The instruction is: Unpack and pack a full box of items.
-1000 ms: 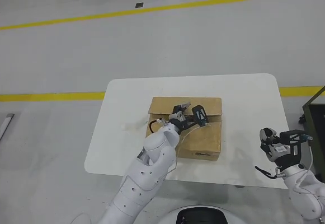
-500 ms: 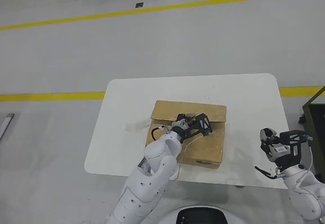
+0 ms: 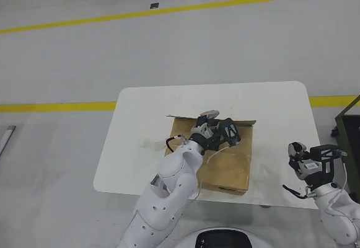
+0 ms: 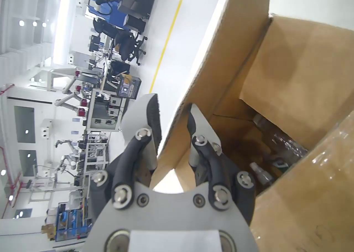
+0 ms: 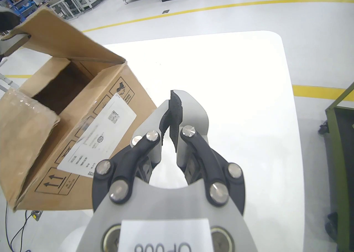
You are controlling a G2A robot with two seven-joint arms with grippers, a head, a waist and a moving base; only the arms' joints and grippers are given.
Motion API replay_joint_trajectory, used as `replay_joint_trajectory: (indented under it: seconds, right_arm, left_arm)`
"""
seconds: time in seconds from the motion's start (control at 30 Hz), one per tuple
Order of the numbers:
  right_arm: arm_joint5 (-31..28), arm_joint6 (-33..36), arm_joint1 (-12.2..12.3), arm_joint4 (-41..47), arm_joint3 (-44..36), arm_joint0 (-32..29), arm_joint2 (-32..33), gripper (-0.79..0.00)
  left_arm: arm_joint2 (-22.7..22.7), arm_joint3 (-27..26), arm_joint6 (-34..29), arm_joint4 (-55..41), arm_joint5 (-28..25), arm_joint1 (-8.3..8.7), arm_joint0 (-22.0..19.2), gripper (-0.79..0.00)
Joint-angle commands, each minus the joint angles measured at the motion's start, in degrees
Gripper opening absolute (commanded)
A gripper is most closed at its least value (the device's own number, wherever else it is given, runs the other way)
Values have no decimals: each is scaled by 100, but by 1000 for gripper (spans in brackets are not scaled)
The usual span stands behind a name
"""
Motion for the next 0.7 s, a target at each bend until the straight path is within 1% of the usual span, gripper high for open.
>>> replay_joint_trajectory:
  seconds: [0.0, 0.17, 0.3, 0.4, 0.47, 0.67]
  right_arm:
    - [-8, 11, 2, 2, -13, -6, 14, -785]
    - [9, -28, 6, 14, -61, -93, 85, -785]
    - [24, -67, 7, 45, -77, -161, 150, -785]
    - [35, -76, 7, 42, -95, -192, 165, -785]
    - [40, -79, 7, 41, -104, -200, 164, -785]
    - [73, -95, 2, 35, -141, -218, 147, -785]
  left_arm:
    - [81, 296, 72, 82, 74, -43, -292, 0]
    - [280, 1109, 270, 291, 306, -161, -959, 0]
    - [416, 1552, 338, 280, 481, -270, -1345, 0]
    - [557, 1960, 381, 409, 460, -340, -1622, 0]
    - [687, 2257, 418, 701, 404, -372, -1824, 0]
    - [875, 2876, 522, 925, 401, -483, -2141, 0]
